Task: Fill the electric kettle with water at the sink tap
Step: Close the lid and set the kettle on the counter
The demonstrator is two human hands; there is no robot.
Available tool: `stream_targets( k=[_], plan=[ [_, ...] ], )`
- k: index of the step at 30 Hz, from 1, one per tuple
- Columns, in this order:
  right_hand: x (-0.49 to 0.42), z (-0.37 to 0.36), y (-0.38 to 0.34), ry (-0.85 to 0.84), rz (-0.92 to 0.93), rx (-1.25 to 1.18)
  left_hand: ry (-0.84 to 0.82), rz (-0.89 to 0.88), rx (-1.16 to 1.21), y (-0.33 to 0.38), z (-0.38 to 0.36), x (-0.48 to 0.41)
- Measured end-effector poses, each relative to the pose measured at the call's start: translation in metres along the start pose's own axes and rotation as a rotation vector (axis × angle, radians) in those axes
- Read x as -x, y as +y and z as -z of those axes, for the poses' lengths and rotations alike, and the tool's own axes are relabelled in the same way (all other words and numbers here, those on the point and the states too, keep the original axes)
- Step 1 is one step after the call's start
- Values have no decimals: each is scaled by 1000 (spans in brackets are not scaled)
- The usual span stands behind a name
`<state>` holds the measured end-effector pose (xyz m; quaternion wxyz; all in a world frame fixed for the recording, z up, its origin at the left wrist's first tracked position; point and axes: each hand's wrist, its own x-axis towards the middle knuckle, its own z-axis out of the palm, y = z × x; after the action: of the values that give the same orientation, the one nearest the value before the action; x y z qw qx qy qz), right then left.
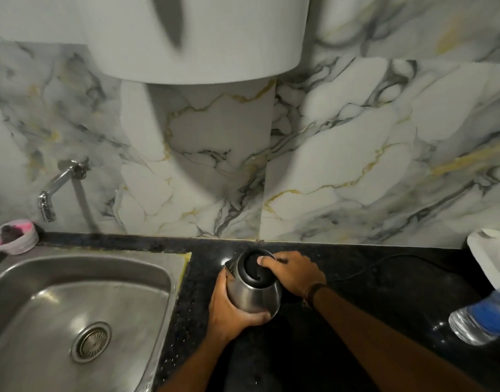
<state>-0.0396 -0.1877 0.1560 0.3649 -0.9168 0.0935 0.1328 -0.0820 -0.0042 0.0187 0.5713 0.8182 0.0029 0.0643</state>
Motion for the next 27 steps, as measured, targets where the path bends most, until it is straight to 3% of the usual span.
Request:
stream_targets(
  k=[11,27],
  plan=[
    [-85,1,0,-6,14,-14,23,45,-27,-35,-26,-76],
    [-111,-14,3,11,81,50,-19,37,0,-58,-27,-96]
  ],
)
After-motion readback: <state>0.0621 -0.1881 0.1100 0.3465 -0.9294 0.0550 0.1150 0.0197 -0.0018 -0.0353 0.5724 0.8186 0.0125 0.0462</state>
